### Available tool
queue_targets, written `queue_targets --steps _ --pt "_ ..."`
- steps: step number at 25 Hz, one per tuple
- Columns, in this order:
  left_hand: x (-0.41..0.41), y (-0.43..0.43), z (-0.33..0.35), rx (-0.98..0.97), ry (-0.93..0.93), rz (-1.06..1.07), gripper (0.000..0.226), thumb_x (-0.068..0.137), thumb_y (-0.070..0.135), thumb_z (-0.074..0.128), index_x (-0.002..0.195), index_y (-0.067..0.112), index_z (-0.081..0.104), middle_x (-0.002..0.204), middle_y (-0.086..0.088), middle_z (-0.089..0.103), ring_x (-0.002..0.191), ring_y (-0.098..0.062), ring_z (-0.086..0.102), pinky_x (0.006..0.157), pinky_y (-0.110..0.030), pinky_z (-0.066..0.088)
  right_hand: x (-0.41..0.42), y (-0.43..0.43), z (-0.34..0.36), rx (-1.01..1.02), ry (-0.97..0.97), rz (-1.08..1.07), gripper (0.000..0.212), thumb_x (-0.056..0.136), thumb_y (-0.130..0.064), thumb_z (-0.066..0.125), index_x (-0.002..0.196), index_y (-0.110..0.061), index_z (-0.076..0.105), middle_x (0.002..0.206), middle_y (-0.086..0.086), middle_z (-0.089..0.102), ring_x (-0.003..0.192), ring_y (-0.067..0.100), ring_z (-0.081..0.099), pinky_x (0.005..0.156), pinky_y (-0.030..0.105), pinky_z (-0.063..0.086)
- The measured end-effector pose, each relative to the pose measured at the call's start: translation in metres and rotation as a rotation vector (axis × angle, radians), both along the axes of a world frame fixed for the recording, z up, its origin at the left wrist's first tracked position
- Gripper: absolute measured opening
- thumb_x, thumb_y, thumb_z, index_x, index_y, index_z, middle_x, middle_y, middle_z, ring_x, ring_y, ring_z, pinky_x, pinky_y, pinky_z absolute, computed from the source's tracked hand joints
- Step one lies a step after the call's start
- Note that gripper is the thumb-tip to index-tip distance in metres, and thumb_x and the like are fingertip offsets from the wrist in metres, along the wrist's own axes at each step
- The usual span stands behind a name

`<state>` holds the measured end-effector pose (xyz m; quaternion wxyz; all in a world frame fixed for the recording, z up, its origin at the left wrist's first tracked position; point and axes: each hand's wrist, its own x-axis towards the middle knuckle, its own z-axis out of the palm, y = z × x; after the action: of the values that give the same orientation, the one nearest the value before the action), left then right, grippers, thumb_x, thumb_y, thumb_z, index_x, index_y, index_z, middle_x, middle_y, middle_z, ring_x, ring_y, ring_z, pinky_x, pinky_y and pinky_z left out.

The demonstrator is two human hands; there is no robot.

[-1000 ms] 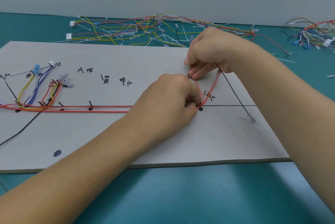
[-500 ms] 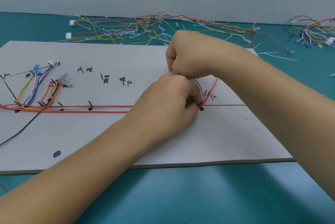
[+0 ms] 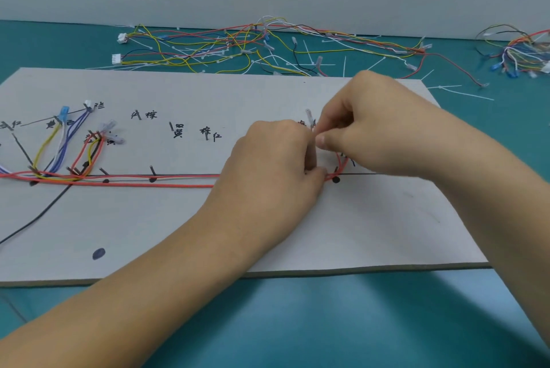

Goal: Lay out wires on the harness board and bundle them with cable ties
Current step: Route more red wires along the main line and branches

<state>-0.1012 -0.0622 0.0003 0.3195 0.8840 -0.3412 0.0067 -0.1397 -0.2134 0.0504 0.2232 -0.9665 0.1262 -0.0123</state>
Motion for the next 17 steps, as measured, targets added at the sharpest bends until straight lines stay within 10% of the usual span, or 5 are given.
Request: queue_targets --steps 7,17 --pt "0.005 0.003 -0.003 0.025 -0.11 -0.067 0.045 0.084 0.035 0.068 0.129 0.029 0.063 0.119 0.006 0.06 0.106 -0.024 0.056 0.09 -0.044 0.043 -0.034 0.029 -0.003 -0.109 -0.013 0.046 0.018 0.086 -0.015 0.06 0.072 -0.019 0.07 0.074 0.004 0.062 0.072 0.022 0.058 0.058 0.033 0.046" --pt "0.008 0.003 -0.005 0.318 -0.203 -0.109 0.043 0.083 0.047 0.036 0.115 0.038 0.064 0.142 0.022 0.05 0.12 -0.016 0.043 0.086 -0.041 0.022 -0.051 0.024 -0.01 0.129 -0.075 -0.029 0.017 0.081 -0.009 0.065 0.074 -0.019 0.076 0.057 -0.006 0.064 0.057 0.009 0.055 0.053 0.019 0.043"
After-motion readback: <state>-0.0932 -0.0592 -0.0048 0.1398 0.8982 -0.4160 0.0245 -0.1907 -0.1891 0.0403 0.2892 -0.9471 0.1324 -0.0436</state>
